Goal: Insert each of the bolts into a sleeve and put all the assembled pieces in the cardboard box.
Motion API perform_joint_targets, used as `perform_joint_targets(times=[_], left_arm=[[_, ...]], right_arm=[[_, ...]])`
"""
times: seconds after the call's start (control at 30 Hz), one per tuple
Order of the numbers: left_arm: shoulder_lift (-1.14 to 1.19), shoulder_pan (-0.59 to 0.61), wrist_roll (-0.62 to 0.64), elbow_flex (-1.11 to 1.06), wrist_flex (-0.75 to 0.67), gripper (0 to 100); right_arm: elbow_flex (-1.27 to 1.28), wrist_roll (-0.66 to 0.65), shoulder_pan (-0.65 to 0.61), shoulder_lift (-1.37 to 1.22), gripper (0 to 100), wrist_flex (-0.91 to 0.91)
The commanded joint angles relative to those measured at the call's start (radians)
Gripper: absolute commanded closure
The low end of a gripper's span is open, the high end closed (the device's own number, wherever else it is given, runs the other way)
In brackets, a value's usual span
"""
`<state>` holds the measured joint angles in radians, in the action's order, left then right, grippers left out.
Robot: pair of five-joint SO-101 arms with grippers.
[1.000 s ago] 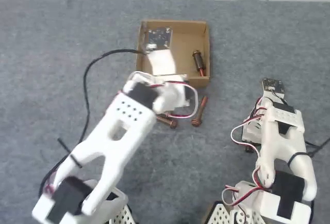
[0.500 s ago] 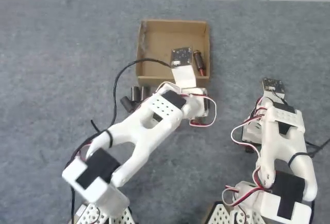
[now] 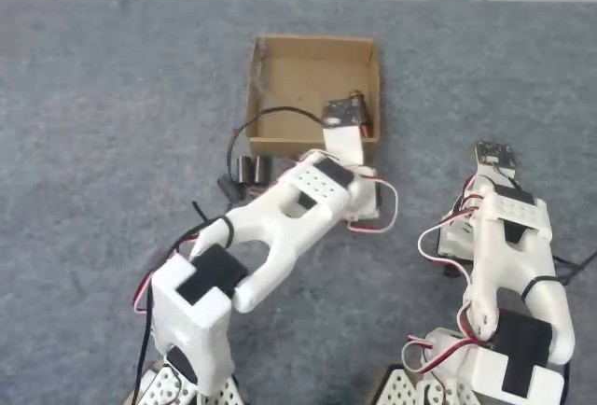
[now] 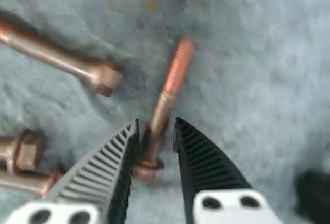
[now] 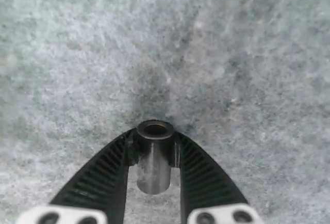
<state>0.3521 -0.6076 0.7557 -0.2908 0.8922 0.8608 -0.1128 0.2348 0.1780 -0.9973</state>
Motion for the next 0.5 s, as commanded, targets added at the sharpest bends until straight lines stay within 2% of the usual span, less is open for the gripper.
perform_joint_targets(times=[0.0,0.07,0.17,0.37,0.47], left_arm=[[-0.015,-0.043,-0.118,0.059,0.06,89],[-0.015,-0.058,-0.164,0.059,0.064,91],[-0.015,-0.061,-0.199,0.061,0.064,99],[-0.015,-0.063,-0.295,0.061,0.115,99],[-0.017,-0.078,-0.439,0.084,0.187,99]], right_arm=[[-0.003,-0.015,0.01,0.056,99.1,0.015],[-0.003,-0.015,0.013,0.056,99.1,0.013],[-0.003,-0.015,0.013,0.056,99.1,0.013],[-0.003,-0.015,0.015,0.056,99.1,0.012],[-0.003,-0.015,0.015,0.056,99.1,0.012]])
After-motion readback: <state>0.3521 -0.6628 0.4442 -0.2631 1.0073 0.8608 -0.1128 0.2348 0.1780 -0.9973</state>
